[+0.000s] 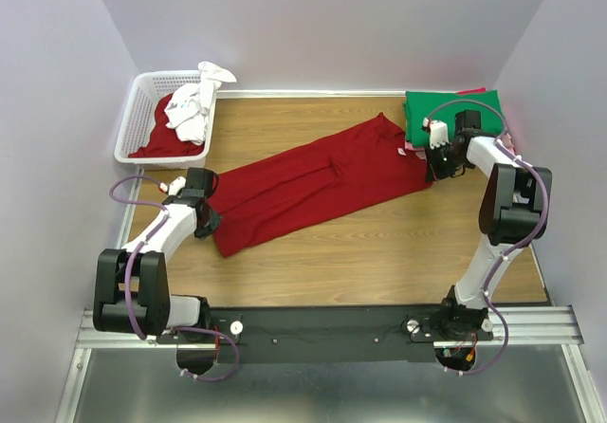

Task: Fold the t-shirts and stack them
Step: Fold the tshirt

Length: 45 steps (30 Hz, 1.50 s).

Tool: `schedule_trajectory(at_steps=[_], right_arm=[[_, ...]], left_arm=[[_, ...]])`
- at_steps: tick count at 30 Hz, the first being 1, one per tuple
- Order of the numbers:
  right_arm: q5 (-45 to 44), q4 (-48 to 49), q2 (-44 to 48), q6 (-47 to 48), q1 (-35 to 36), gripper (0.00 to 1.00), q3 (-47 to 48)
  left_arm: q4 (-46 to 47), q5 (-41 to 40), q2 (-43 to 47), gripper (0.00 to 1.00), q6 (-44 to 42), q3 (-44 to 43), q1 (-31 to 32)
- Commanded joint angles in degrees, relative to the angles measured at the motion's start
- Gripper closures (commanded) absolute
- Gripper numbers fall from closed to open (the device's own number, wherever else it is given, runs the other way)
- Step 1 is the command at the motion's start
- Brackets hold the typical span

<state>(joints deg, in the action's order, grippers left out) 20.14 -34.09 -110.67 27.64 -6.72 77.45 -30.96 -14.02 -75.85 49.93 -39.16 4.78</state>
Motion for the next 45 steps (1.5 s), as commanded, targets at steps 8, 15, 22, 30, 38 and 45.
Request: schedule_trajectory(at_steps=[8,15,22,30,38,45], right_arm=[[-2.6,-0.3,0.5,0.7,-2.7,1.0,1.9],[-1.9,-0.3,0.7,0.4,-2.8,1.0,2.4],[0.0,-0.4,0.9,0.7,-2.7,1.0,1.7],[1.1,-0.4,0.7,1.0,-2.7,1.0,1.2],[0.9,-0.4,0.9,1.1,-2.7,0.99,1.3],[0.9,-0.4,0.8,0.9,-2.7,0.95,1.7]], left_arm=[[0.0,-1.8,0.0,1.0,-3.1,-2.8,-3.0],[1.1,-1.8,-1.6,1.0,-4.4,-2.9,-3.2],[2.7,-0.5,-1.6,1.0,-10.0,-5.7,-3.5],[3.1,4.7,2.0,0.99,-14.5,-7.4,-3.8],[-0.8,6.9,6.7,0.9,-14.2,-5.9,-3.9],[-5.8,5.8,7.2,0.77,-11.9,-8.0,-3.9]])
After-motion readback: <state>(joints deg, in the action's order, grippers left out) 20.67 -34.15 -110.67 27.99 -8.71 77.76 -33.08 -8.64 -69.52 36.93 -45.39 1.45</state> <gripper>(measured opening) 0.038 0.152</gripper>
